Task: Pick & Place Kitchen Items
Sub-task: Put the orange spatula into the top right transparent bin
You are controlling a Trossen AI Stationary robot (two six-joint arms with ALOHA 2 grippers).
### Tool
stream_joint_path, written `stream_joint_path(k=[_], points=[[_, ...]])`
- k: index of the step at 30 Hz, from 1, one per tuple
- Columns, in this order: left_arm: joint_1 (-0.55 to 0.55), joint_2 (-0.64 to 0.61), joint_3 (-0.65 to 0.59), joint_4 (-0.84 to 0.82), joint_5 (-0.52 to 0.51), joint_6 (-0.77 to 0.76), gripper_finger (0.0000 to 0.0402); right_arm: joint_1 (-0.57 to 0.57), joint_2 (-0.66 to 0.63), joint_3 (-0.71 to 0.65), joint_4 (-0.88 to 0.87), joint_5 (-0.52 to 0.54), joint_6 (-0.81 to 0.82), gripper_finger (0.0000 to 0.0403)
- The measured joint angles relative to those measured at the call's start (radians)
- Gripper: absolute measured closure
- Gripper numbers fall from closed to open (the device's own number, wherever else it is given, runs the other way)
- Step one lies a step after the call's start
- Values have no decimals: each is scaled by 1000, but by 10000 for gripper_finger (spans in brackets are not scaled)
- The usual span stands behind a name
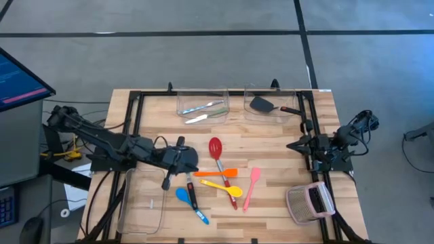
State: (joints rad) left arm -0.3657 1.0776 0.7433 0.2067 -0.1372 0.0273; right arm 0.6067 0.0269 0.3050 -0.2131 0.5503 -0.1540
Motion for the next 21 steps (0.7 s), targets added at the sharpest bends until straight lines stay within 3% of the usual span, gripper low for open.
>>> stream_joint_path(k=[7,14,21], points=[[4,-13,0,-5,1,76,400,0,0,0,-28,5,54,403],[-3,-25,0,-6,2,100,400,-2,0,0,55,181,16,403],[-25,-24,0,-5,4,91,400,-2,0,0,57,185,16,403]])
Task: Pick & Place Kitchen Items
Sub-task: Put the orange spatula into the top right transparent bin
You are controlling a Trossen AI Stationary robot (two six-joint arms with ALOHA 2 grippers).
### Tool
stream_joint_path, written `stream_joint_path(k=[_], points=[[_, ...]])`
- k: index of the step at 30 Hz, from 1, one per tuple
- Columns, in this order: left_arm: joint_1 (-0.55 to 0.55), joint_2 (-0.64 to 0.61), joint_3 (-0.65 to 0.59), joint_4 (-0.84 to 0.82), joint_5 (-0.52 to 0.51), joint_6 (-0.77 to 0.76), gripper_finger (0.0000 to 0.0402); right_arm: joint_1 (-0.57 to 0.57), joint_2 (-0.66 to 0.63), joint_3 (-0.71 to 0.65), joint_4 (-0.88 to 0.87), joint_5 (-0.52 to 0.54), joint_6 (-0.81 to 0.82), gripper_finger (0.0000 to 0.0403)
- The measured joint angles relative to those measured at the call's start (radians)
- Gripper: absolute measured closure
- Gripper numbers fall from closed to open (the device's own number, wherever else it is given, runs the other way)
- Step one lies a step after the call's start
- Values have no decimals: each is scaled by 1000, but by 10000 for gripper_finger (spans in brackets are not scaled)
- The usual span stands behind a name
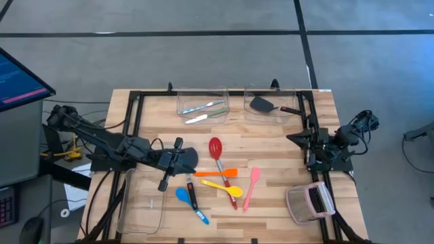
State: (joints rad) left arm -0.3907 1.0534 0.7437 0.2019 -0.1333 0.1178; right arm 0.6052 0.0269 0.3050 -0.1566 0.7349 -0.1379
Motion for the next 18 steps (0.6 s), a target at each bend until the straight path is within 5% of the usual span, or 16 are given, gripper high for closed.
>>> stream_joint_path(k=[18], points=[[-3,0,0,1,0,-44,400,3,0,0,0,-5,189,403]])
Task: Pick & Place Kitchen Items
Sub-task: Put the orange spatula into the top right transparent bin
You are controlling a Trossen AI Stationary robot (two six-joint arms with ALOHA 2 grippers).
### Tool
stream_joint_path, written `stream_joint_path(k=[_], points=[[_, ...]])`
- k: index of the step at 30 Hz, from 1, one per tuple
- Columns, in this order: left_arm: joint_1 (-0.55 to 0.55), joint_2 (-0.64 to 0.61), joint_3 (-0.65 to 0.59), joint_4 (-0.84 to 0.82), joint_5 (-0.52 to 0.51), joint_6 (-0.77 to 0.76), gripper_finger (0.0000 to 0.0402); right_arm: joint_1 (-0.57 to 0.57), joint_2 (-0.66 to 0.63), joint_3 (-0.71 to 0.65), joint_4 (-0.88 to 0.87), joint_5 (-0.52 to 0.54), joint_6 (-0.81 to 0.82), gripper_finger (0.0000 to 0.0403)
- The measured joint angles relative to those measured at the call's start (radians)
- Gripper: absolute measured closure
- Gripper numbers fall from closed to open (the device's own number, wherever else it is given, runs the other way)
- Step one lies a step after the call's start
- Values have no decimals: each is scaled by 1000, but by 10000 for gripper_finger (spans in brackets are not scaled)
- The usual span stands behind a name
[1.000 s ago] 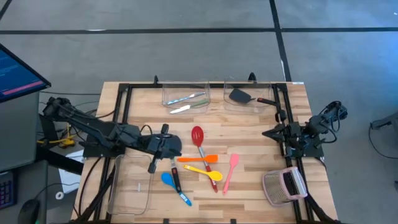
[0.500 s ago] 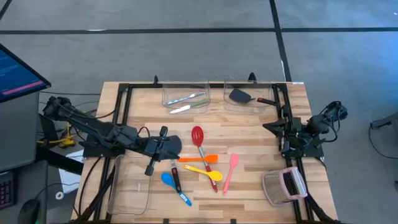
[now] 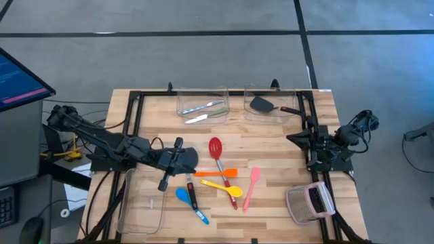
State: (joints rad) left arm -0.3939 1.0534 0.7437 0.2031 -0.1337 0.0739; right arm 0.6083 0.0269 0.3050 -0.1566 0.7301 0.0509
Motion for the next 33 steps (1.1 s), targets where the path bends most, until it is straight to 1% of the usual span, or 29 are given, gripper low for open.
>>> stream_joint_path(k=[9,11,14,15,18,21,23,27,31,33], points=[[0,0,0,12,-9,6,400,0,0,0,0,0,-5,403],[0,0,0,16,-55,36,400,0,0,0,0,1,-5,403],[11,0,0,12,-177,51,400,-4,0,0,4,17,-11,403],[19,0,0,6,-200,51,400,-6,0,0,7,21,-25,403],[40,-24,0,-62,-212,44,400,-17,21,0,17,21,-50,403],[66,-54,-1,-133,-209,-4,400,-27,74,0,41,19,-58,403],[80,-77,-11,-137,-208,-22,400,-35,124,0,59,9,-58,403],[111,-156,-61,-134,-170,-32,400,-53,241,8,124,1,-58,403],[128,-260,-136,-134,-156,-79,400,-75,379,67,129,-42,-58,403],[135,-306,-177,-134,-116,-107,400,-90,450,114,122,-71,-58,403]])
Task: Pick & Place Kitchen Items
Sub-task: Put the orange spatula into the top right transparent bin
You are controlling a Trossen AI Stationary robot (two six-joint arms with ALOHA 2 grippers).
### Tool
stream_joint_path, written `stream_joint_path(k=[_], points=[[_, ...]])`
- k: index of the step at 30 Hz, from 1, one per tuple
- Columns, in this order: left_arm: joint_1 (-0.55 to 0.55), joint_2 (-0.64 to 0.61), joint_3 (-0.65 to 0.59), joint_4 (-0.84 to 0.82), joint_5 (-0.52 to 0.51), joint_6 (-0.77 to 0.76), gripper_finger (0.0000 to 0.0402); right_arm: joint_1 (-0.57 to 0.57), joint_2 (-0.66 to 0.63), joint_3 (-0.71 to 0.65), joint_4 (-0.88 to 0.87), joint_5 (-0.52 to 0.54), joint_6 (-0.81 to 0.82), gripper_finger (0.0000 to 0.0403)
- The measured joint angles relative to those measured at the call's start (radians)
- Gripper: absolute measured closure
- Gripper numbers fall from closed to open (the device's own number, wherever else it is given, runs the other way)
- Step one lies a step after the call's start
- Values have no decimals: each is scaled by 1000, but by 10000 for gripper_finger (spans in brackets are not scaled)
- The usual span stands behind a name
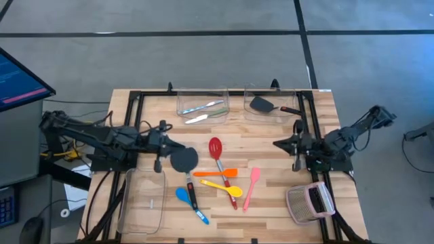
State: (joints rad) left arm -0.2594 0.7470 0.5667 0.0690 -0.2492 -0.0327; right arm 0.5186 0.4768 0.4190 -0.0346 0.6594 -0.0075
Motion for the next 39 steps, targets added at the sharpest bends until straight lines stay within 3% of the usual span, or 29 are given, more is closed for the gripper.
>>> stream_joint_path(k=[9,19,27,39], points=[[0,-52,-104,12,38,-104,400,-110,343,292,-159,-180,0,403],[-1,-43,-106,19,38,-104,400,-242,723,493,-190,-495,-130,403],[-11,-46,-106,18,37,-102,400,-292,973,550,-117,-533,-187,403],[-44,-45,-106,15,37,-100,400,-338,1239,681,-105,-591,-186,403]])
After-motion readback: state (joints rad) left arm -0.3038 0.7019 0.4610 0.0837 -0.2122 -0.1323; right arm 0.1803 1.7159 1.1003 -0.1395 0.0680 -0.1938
